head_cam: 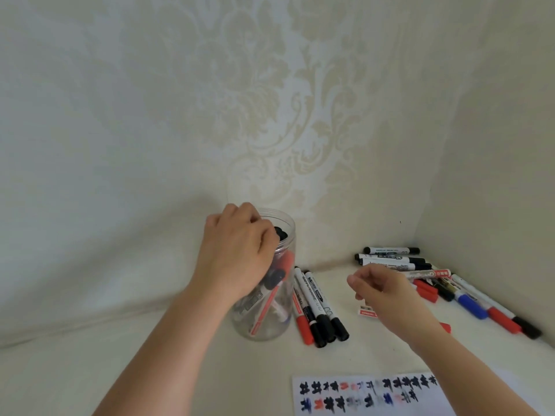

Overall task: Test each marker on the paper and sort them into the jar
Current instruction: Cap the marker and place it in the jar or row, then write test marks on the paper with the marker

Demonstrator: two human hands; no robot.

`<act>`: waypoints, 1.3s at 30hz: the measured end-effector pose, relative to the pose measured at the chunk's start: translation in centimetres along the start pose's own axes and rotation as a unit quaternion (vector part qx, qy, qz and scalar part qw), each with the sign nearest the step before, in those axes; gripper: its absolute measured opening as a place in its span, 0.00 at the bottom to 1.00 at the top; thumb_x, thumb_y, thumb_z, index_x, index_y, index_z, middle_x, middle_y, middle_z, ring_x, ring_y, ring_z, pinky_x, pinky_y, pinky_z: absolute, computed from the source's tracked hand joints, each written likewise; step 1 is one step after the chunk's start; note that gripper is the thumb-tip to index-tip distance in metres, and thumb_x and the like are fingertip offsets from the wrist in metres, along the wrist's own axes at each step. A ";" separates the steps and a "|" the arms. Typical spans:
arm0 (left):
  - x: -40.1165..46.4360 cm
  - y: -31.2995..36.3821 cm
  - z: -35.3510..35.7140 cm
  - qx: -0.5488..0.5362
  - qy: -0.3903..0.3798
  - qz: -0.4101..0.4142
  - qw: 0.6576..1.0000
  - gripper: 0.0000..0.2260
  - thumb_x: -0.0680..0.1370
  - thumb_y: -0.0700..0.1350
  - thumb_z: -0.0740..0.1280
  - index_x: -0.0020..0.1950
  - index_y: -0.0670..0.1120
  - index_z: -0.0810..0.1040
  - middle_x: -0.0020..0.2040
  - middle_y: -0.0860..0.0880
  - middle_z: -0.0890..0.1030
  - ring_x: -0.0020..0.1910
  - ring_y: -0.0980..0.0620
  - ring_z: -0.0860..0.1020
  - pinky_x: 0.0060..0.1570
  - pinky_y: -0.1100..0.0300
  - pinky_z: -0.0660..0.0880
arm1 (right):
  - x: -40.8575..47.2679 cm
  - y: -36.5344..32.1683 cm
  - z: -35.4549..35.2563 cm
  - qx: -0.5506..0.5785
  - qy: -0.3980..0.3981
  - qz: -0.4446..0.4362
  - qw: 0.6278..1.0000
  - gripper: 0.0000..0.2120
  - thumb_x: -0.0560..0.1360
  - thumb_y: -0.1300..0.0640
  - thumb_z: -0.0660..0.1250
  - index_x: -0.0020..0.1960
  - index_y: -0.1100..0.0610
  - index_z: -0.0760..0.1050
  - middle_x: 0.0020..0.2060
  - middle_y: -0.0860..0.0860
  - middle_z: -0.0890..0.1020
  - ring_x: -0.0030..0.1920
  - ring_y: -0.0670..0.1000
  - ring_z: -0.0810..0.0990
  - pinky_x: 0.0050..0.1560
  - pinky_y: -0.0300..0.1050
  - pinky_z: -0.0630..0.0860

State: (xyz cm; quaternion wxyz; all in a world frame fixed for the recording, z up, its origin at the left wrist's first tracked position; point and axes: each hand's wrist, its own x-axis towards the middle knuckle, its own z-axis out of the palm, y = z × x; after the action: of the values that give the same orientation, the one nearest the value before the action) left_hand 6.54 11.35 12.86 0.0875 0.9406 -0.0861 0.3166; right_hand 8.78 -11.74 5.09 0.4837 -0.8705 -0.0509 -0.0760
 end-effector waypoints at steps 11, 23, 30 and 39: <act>-2.8 6.3 2.9 -0.254 0.072 0.149 0.953 0.11 0.76 0.43 0.57 0.43 0.45 0.79 0.40 0.51 0.76 0.40 0.53 0.71 0.41 0.56 0.68 | 0.0 6.5 -6.7 -0.275 -0.038 0.053 0.959 0.10 0.76 0.48 0.64 0.55 0.48 0.77 0.44 0.43 0.77 0.42 0.41 0.73 0.38 0.34 0.68; -6.9 12.1 10.2 -0.372 -0.153 0.113 0.908 0.15 0.77 0.56 0.55 0.61 0.54 0.70 0.54 0.63 0.70 0.56 0.65 0.67 0.55 0.70 0.64 | -5.3 5.8 -8.1 0.140 0.004 0.093 0.986 0.02 0.73 0.56 0.70 0.45 0.53 0.78 0.36 0.49 0.83 0.37 0.48 0.81 0.41 0.38 0.75; -8.6 13.8 10.2 -0.379 -0.174 0.182 0.891 0.04 0.78 0.54 0.55 0.52 0.58 0.65 0.39 0.64 0.70 0.39 0.67 0.68 0.38 0.72 0.65 | -7.8 4.5 -5.9 0.265 -0.075 0.070 0.959 0.07 0.67 0.61 0.70 0.34 0.55 0.72 0.31 0.59 0.74 0.30 0.51 0.70 0.29 0.39 0.66; -7.9 13.8 10.1 -0.422 -0.254 0.221 0.842 0.05 0.78 0.56 0.51 0.46 0.57 0.61 0.40 0.64 0.78 0.39 0.64 0.75 0.37 0.69 0.69 | -8.6 4.7 -5.8 0.291 -0.100 0.033 0.951 0.09 0.72 0.60 0.66 0.39 0.61 0.67 0.31 0.56 0.80 0.26 0.52 0.76 0.26 0.41 0.72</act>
State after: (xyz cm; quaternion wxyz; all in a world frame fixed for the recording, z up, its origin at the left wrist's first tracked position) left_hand 3.15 -3.42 1.66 0.3787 0.8164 -0.4359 0.0105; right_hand 0.65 -19.25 2.64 0.7104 -0.6965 -0.0898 0.0452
